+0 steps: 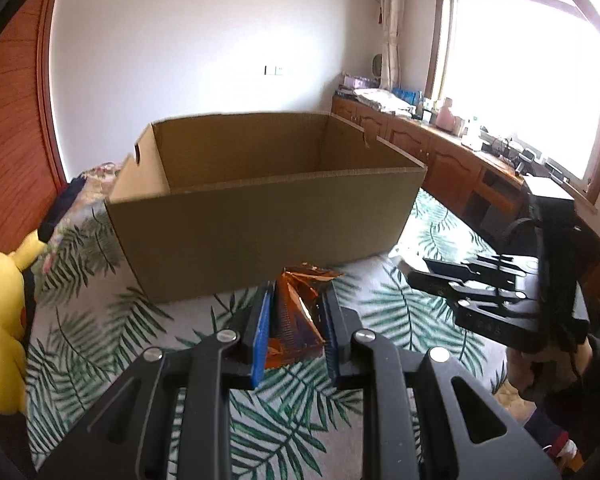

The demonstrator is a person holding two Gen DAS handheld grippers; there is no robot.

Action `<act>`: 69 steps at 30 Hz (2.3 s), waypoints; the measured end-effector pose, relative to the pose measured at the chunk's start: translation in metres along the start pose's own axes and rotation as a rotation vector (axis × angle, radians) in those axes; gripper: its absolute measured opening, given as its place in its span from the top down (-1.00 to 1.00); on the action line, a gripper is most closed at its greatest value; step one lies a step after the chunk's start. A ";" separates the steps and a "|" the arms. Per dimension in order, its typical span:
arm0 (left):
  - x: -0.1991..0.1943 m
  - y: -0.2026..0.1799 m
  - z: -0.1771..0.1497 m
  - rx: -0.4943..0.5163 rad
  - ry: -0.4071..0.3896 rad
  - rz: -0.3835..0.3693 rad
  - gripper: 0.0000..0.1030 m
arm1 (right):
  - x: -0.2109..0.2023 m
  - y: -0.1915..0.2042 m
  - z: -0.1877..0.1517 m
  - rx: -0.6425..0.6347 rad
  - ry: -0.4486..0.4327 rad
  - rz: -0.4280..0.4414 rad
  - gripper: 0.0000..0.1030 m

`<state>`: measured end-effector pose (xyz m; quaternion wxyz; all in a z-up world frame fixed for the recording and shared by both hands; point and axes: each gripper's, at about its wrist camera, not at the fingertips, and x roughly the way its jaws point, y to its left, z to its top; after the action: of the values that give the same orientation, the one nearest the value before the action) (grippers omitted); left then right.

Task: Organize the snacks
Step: 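Lift and carry the candy wrapper and white packet over the box, then open both grippers to drop the candy and white packet into the box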

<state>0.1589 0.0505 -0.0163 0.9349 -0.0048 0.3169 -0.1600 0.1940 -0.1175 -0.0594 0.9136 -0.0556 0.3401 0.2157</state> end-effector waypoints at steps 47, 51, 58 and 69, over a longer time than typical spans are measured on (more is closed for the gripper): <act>0.063 0.050 0.087 -0.070 -0.013 0.146 0.52 | 0.010 -0.017 0.111 0.016 -0.056 -0.065 0.62; 0.069 0.053 0.088 -0.080 -0.010 0.150 0.48 | 0.020 -0.016 0.113 0.014 -0.040 -0.069 0.60; 0.071 0.048 0.084 -0.058 -0.014 0.172 0.23 | 0.025 -0.017 0.110 0.024 -0.036 -0.068 0.49; 0.037 0.030 0.081 -0.026 -0.055 0.148 0.16 | -0.009 0.004 0.100 0.000 -0.089 -0.041 0.49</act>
<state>0.2434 0.0600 0.0228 0.9523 0.0022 0.2926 -0.0863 0.2458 -0.0929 0.0231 0.9320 -0.0529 0.2979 0.1994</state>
